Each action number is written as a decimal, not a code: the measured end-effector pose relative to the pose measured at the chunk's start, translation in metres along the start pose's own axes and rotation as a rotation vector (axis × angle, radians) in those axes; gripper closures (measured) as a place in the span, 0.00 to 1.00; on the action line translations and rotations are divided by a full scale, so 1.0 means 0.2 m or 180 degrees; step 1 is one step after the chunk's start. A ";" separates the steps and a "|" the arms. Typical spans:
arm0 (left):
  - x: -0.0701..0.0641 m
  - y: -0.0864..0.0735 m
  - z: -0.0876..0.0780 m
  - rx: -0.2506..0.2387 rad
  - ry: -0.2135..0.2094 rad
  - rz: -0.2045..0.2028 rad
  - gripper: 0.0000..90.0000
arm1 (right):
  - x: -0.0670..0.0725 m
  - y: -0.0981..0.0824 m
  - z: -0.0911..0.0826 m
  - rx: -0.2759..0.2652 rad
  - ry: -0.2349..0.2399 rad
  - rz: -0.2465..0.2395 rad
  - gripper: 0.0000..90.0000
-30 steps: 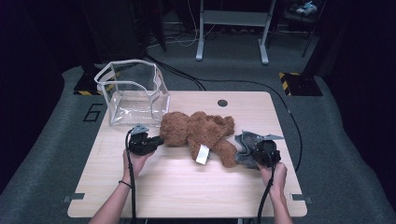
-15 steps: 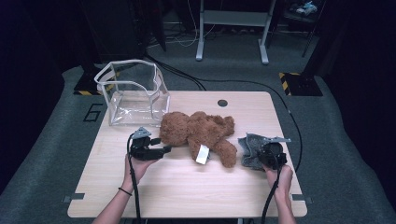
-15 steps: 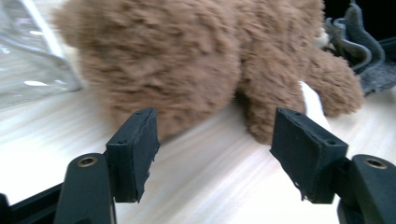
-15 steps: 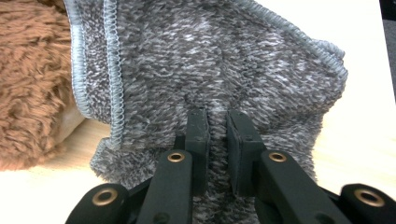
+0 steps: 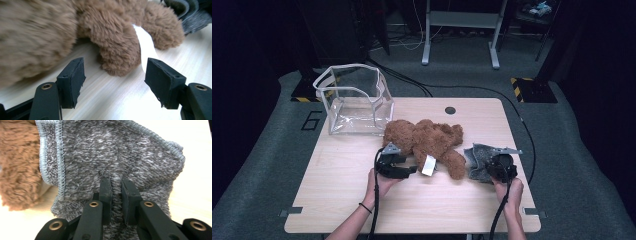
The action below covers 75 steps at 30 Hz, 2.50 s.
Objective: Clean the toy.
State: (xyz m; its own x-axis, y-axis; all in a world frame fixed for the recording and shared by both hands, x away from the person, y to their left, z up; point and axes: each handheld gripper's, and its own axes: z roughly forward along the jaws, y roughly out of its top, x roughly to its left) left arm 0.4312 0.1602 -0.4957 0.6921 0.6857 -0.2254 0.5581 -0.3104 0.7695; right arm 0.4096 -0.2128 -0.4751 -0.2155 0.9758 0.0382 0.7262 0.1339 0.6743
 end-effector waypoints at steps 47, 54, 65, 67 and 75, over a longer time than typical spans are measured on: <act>-0.04 0.25 0.07 -0.0053 -0.0444 0.0325 0.80 | 0.65 0.27 -0.01 -0.0450 0.0452 -0.0796 0.90; -0.04 0.26 0.06 -0.0054 -0.0449 0.0300 0.80 | 0.65 0.24 0.09 -0.0321 0.0367 -0.0716 0.91; -0.03 0.29 0.04 -0.0075 -0.0410 0.0300 0.80 | 0.51 0.12 0.09 -0.0170 0.0209 -0.0643 0.91; -0.03 0.30 0.03 -0.0091 -0.0400 0.0309 0.80 | 0.47 0.09 0.08 -0.0162 0.0126 -0.0620 0.91; -0.01 0.33 0.01 -0.0112 -0.0260 0.0348 0.80 | 0.21 -0.02 0.03 -0.0215 -0.0129 -0.0264 0.91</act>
State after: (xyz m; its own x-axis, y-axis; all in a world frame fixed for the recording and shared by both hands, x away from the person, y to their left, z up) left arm 0.4673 0.1361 -0.4451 0.7837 0.5926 -0.1858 0.4619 -0.3561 0.8123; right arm 0.4017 -0.1710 -0.4816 -0.2455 0.9682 -0.0489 0.6611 0.2041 0.7220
